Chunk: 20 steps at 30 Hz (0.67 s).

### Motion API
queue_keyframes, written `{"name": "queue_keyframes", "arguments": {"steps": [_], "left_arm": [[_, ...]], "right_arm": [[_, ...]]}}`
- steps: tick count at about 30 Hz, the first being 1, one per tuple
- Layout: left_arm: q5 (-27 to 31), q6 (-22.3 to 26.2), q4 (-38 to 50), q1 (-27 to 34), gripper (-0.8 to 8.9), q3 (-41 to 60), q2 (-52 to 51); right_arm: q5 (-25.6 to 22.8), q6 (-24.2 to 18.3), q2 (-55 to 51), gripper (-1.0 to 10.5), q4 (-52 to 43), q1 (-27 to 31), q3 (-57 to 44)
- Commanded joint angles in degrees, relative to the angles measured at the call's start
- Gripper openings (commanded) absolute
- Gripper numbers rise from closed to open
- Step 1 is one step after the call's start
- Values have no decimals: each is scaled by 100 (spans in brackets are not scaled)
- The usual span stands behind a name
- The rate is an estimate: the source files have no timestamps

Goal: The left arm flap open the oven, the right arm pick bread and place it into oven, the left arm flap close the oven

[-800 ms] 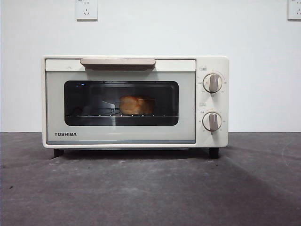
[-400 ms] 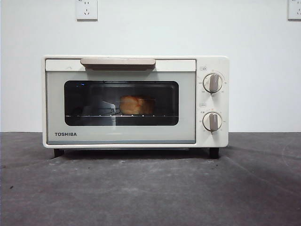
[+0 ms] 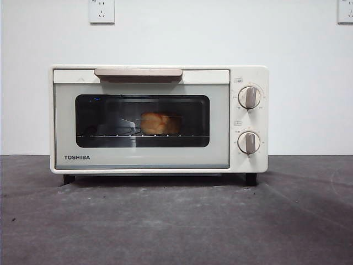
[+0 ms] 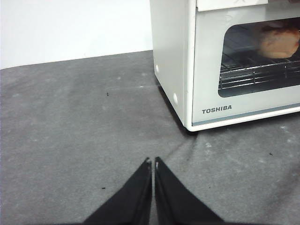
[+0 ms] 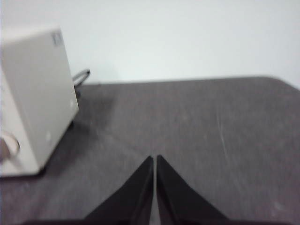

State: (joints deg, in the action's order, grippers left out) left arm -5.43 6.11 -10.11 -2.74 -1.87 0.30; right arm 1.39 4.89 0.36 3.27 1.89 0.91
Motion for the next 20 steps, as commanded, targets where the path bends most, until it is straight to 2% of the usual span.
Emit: {"name": "queue_keyframes", "arguments": {"steps": [1,4,20], "left_arm": [[11,28,-39,15,16,116,-11],[11,28,-39,15,16,116,-11],[11,28,-39,15,16,116,-11]], "right_arm": [[-11,44,-15,6,389,2,-39],[-11,42,-15,5,750,2,-39],[9,83,-15,6,531,2,-39]]}}
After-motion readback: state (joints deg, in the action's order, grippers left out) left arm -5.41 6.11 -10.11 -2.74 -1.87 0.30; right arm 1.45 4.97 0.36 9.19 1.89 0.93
